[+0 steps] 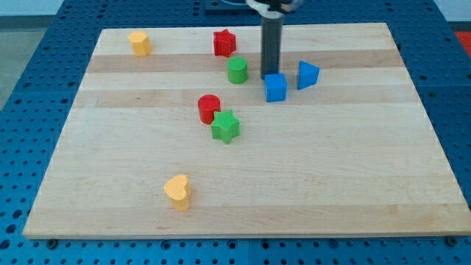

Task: Move the blue triangle to the top right of the board

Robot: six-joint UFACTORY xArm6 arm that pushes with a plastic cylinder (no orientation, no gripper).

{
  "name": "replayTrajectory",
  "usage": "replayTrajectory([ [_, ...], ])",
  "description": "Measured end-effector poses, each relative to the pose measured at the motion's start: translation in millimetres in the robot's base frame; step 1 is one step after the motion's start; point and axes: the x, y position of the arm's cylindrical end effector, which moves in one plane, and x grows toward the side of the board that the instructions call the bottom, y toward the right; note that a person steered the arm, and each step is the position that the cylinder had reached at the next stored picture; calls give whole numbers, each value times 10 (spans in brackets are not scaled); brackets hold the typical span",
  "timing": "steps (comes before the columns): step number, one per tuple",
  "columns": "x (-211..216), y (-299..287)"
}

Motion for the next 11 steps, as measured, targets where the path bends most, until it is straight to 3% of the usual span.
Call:
replayTrajectory([
  [1, 33, 584],
  [3, 314, 1030],
  [5, -236, 1196],
  [7, -732, 1250],
  [10, -760, 1100],
  [11, -613, 689],
])
